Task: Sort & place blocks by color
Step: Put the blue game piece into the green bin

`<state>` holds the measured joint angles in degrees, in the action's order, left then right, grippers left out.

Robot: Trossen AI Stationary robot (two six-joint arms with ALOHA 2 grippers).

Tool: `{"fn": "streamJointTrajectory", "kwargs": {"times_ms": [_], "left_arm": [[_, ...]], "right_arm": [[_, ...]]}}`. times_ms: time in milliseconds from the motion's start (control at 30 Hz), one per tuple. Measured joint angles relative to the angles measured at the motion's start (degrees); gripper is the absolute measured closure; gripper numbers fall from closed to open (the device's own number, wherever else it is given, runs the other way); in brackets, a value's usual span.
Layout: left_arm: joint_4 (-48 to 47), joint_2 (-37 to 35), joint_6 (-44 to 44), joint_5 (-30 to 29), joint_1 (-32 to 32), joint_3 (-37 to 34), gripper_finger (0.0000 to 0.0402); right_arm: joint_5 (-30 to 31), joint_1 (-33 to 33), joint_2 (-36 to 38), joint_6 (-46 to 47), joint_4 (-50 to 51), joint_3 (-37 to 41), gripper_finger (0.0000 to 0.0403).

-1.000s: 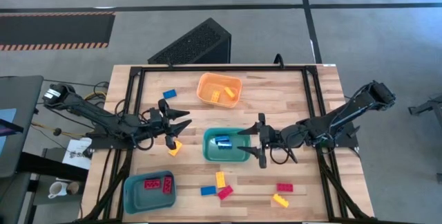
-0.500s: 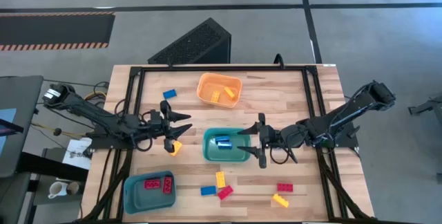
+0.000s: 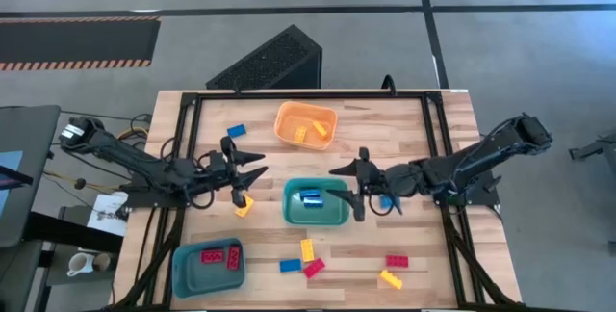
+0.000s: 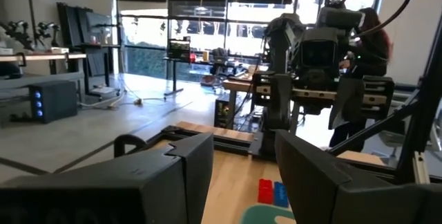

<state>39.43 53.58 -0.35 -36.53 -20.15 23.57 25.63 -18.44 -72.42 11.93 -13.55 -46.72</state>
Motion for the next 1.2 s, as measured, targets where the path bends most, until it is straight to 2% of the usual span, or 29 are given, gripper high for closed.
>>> {"fn": "streamJointTrajectory", "kwargs": {"times_ms": [300, 1200], "left_arm": [[-0.6, 0.0, -0.8, -0.2, 1.0, 0.0, 0.0256], [-1.0, 0.0, -2.5, 0.0, 1.1, 0.0, 0.0256]], "right_arm": [[2.8, 0.4, 0.0, 0.1, 1.2, 0.0, 0.0143], [2.9, 0.5, 0.0, 0.2, 1.5, 0.0, 0.0143]]}}
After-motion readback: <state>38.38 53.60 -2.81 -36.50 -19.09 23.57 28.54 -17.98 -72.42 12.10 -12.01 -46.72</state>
